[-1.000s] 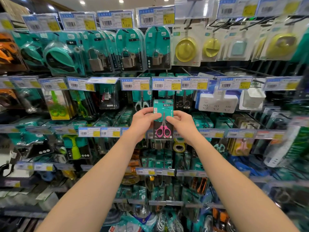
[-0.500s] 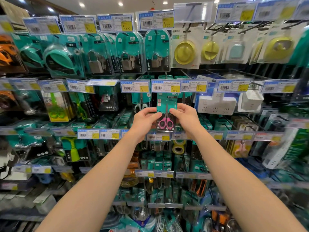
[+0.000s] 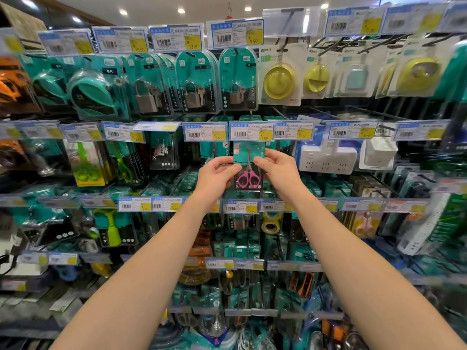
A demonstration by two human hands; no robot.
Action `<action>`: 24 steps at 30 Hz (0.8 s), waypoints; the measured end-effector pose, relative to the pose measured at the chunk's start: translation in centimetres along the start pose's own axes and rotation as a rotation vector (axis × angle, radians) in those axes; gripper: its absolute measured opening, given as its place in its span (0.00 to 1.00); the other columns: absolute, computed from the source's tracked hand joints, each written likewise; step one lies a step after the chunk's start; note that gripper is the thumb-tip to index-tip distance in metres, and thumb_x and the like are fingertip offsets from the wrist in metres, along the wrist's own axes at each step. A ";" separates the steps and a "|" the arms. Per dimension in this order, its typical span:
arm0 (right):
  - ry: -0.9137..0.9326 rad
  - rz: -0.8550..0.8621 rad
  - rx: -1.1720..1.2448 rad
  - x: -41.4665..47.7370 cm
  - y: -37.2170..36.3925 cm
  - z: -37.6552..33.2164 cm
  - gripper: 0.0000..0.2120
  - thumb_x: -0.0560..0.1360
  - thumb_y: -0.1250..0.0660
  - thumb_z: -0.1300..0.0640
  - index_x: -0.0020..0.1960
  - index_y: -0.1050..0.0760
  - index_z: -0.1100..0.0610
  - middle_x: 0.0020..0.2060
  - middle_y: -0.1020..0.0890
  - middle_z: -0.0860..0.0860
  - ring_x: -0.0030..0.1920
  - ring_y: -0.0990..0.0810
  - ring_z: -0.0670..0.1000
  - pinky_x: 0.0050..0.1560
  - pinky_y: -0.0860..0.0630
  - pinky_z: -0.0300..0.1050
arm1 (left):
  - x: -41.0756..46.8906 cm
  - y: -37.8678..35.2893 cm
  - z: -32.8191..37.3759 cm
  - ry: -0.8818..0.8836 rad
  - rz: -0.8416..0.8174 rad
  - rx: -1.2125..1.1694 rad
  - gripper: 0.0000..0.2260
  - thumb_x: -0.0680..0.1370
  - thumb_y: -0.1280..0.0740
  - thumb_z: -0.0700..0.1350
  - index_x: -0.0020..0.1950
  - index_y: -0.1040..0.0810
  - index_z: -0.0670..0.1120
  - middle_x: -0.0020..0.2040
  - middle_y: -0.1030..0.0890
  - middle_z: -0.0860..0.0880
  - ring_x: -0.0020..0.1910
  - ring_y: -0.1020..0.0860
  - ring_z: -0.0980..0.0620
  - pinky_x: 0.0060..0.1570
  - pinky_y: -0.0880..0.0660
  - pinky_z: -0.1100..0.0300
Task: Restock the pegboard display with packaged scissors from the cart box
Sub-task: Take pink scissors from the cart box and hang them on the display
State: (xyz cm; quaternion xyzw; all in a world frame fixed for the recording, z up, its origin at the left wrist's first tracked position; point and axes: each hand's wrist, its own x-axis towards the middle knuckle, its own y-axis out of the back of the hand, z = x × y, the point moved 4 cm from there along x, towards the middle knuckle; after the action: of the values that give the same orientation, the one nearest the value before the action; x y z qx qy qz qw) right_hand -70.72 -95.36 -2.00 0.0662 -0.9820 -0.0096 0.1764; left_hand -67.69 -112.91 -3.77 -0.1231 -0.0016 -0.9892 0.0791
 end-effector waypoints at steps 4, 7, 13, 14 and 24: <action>-0.034 0.016 0.027 0.5 -0.2 -0.5 0.11 0.81 0.32 0.60 0.62 0.19 0.56 0.50 0.11 0.53 0.49 0.12 0.53 0.50 0.17 0.49 | 0.2 -0.1 0.6 0.004 -0.002 -0.022 0.12 0.79 0.26 0.46 0.61 0.19 0.50 0.51 0.13 0.52 0.46 0.15 0.57 0.41 0.23 0.65; -0.050 0.024 0.024 0.5 -0.2 -0.5 0.12 0.81 0.32 0.60 0.64 0.20 0.58 0.49 0.11 0.53 0.48 0.11 0.53 0.45 0.17 0.44 | 0.2 -0.1 0.6 0.011 0.004 -0.008 0.09 0.79 0.26 0.46 0.58 0.19 0.54 0.48 0.13 0.54 0.45 0.15 0.57 0.43 0.23 0.62; -0.020 0.026 0.005 0.1 -0.1 0.1 0.10 0.81 0.32 0.60 0.62 0.18 0.56 0.51 0.12 0.53 0.50 0.12 0.52 0.51 0.16 0.47 | 0.1 -0.2 -0.1 0.015 -0.010 -0.019 0.08 0.79 0.25 0.46 0.57 0.19 0.53 0.45 0.13 0.54 0.43 0.16 0.55 0.43 0.22 0.60; -0.020 0.028 0.001 0.1 -0.1 0.2 0.10 0.81 0.32 0.60 0.62 0.18 0.55 0.51 0.12 0.53 0.50 0.12 0.51 0.51 0.17 0.47 | 0.0 -0.1 -0.1 0.015 -0.007 -0.019 0.08 0.79 0.26 0.46 0.57 0.19 0.53 0.45 0.13 0.54 0.42 0.16 0.55 0.41 0.22 0.61; -0.035 0.023 -0.009 0.5 -0.6 0.1 0.13 0.81 0.31 0.58 0.65 0.20 0.58 0.53 0.12 0.54 0.51 0.12 0.53 0.56 0.16 0.54 | -0.1 0.2 0.1 0.001 0.004 -0.025 0.10 0.79 0.26 0.47 0.59 0.19 0.51 0.49 0.12 0.50 0.45 0.15 0.54 0.43 0.23 0.61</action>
State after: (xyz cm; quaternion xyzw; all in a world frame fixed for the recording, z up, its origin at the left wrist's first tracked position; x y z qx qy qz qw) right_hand -71.18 -95.99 -1.95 0.0541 -0.9856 -0.0131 0.1594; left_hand -67.55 -113.08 -3.74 -0.1236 0.0111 -0.9891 0.0793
